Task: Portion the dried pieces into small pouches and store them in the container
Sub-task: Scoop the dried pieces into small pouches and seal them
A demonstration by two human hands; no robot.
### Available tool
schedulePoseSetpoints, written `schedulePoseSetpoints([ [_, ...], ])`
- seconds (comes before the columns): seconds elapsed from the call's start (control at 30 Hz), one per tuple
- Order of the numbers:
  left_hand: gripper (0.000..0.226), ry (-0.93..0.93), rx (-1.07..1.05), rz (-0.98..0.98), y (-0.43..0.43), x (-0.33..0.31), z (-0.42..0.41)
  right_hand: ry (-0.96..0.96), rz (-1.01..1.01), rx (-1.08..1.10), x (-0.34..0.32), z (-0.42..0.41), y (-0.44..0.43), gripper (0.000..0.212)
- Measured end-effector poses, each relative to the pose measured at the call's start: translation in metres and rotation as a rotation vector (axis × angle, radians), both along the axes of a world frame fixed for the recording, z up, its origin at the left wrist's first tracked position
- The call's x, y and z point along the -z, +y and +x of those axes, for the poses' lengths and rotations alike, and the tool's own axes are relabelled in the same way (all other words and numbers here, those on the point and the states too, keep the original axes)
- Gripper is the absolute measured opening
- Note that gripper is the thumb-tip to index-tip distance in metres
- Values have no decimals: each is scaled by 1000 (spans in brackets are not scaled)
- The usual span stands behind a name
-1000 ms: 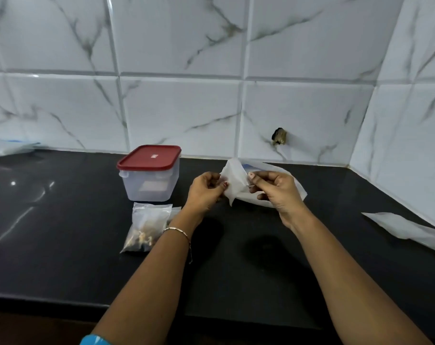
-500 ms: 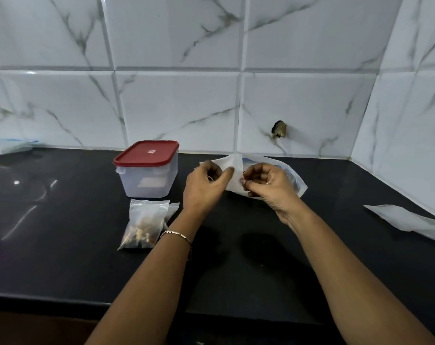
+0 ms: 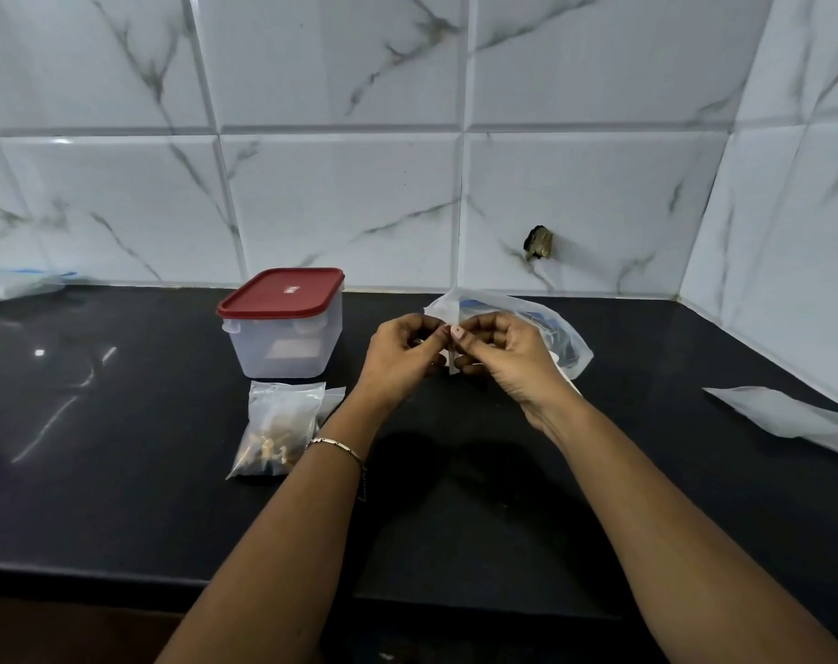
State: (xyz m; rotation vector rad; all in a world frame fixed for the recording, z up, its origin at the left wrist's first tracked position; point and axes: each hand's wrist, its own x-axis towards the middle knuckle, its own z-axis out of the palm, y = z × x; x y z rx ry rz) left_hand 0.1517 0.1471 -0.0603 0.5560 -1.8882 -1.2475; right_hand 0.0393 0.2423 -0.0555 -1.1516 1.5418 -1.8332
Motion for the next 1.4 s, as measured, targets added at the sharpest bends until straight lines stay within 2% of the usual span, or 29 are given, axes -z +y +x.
schedulePoseSetpoints([
  [0.17,7,-5,12,-13,1,1,1,55,-1,60,-1,0,0,3],
  [0.3,11,4,-62,-45,1,2,-1,92,0,120,-3,1,0,10],
  [0.43,12,32,-129,-55,2,1,-1,47,-31,93,-5,3,1,10],
  [0.7,5,20,-37,-2,9,-3,2,84,-35,127,-2,0,0,7],
  [0.9,7,29,-215,-28,4,0,-1,184,-5,266,1,-4,-5,14],
  [1.03,7,45,-281,-14,1,0,0,201,9,322,1,-11,-5,9],
  [1.13,9,22,-322,-66,4,-2,1,356,30,393,2,-12,-3,9],
  [1.23,14,-27,-378,-167,7,-2,1,635,82,475,2,-12,1,12],
  [1.3,15,-23,-391,-197,7,-3,2,824,96,464,3,-12,2,12],
  [1.4,13,-20,-367,-202,5,-2,2,923,54,380,4,-12,2,18],
])
